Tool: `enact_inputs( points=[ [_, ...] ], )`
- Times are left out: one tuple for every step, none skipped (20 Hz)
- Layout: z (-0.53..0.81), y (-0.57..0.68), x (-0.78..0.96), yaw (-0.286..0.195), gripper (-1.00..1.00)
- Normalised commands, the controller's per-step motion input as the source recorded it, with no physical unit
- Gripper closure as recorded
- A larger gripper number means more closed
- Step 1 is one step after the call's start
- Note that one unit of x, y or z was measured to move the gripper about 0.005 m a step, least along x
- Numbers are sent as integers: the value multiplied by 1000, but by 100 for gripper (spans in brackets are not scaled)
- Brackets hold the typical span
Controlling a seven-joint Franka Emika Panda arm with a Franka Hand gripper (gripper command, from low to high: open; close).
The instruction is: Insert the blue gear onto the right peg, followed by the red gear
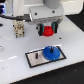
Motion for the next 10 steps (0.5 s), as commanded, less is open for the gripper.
enact_inputs(
  points=[
    [267, 20, 693, 0, 100],
    [264, 10, 703, 0, 100],
    [230, 24, 746, 0, 100],
    [201, 3, 739, 0, 100],
    [213, 11, 727, 0, 100],
    [207, 7, 728, 0, 100],
    [231, 7, 703, 0, 100],
    [170, 0, 696, 0, 100],
    [139, 3, 669, 0, 100],
    [83, -6, 629, 0, 100]
  ],
)
